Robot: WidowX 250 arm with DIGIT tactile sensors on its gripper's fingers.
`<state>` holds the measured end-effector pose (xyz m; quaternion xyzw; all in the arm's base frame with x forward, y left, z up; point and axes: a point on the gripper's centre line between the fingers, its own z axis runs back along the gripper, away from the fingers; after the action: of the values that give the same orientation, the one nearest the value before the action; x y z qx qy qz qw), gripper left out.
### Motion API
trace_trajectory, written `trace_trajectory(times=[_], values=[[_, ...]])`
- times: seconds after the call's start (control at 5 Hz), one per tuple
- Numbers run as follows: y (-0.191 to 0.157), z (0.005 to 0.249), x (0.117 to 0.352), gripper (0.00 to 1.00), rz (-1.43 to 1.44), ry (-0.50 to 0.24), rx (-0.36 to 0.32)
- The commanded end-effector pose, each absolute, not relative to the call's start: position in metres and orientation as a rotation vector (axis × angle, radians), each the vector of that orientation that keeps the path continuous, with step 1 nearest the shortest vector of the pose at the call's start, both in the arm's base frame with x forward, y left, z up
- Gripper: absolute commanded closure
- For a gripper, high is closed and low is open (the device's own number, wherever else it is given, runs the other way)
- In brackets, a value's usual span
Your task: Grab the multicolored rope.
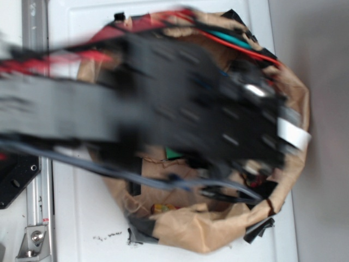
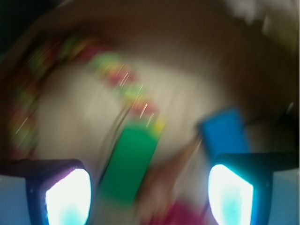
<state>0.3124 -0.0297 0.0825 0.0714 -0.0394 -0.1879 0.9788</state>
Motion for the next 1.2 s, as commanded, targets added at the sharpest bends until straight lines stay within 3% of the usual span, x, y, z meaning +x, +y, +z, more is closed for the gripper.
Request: trace_trajectory(times=[0.0, 0.2, 0.4, 0.6, 0.8, 1.0], values=[[-0.070, 0.071, 0.333, 0.00, -0.519, -0.149, 0.106], [-0.077, 0.061, 0.317, 0.00, -0.596, -0.139, 0.054], [-0.074, 0.025, 0.306, 0.00, -0.599, -0.082, 0.062], [-0.069, -0.006, 0.315, 0.26, -0.587, -0.038, 0.124], [-0.060, -0.011, 0.320, 1.00, -0.545, -0.017, 0.099], [-0.035, 0.010, 0.319, 1.00, -0.389, 0.021, 0.137]])
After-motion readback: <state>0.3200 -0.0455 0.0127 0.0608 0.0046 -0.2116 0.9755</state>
